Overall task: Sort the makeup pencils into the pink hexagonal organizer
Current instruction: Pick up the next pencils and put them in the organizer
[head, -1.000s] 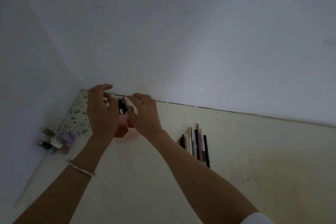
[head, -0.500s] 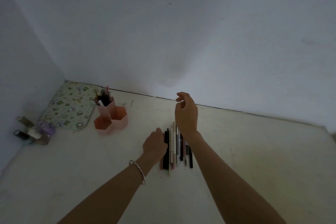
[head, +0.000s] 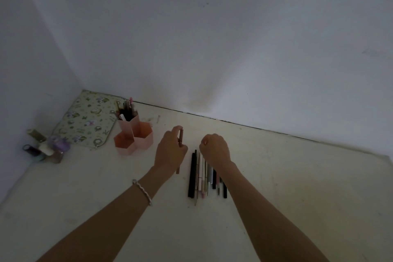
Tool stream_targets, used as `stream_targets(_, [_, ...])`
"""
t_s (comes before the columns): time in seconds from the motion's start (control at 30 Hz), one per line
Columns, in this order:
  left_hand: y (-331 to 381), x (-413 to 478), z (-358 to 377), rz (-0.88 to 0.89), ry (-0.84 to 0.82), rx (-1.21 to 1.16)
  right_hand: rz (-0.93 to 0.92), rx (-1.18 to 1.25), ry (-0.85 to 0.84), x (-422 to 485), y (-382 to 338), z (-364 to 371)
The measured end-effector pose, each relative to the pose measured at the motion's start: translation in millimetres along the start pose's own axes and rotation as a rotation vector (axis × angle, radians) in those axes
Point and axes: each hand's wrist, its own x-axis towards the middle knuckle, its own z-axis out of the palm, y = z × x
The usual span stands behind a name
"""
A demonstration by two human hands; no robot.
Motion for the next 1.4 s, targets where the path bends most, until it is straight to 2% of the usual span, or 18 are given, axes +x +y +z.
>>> stream_targets(0.07, [2,7,-9,0.027,0.027,-0.044,0.020,-0.086,-0.063,0,-3,9])
stream_targets(0.2, [0,13,-20,0.080,0.066,-0.100,0.076,-0.151,-0.006,0,-7,19])
stream_targets(0.47, [-10,19,-30,0.109,0.120,-0.183,0.103,-0.225,-0.073,-2,-20,40])
stream_targets(0.7, [-10,16,-46,0.141,0.199,-0.270,0.113,0.097,-0.039,-2,-22,57])
stream_targets(0.77, [-5,20,-64,0.219,0.306,-0.324,0.087,0.152,0.020,3,-24,52])
stream_targets(0.87, [-6,33,-105,0.273,0.599,-0.362,0.041,0.222,0.225,17,-32,32])
stream_targets(0.97, [-18,45,-138,0.264,0.760,-0.414,-0.029,0.443,0.369,26,-49,6])
stream_targets(1.07, [-32,50,-146,0.261,0.781,-0.366,-0.124,0.604,0.475,29,-70,-15])
stream_targets(1.23, [-49,48,-129,0.277,0.626,-0.093,-0.297,0.779,0.563,24,-114,-34])
stream_targets(1.33, [-54,44,-124,0.266,0.692,0.154,-0.402,0.853,0.582,21,-138,-37])
stream_targets(1.4, [-54,41,-128,0.210,0.758,0.101,-0.447,0.883,0.576,21,-154,-35])
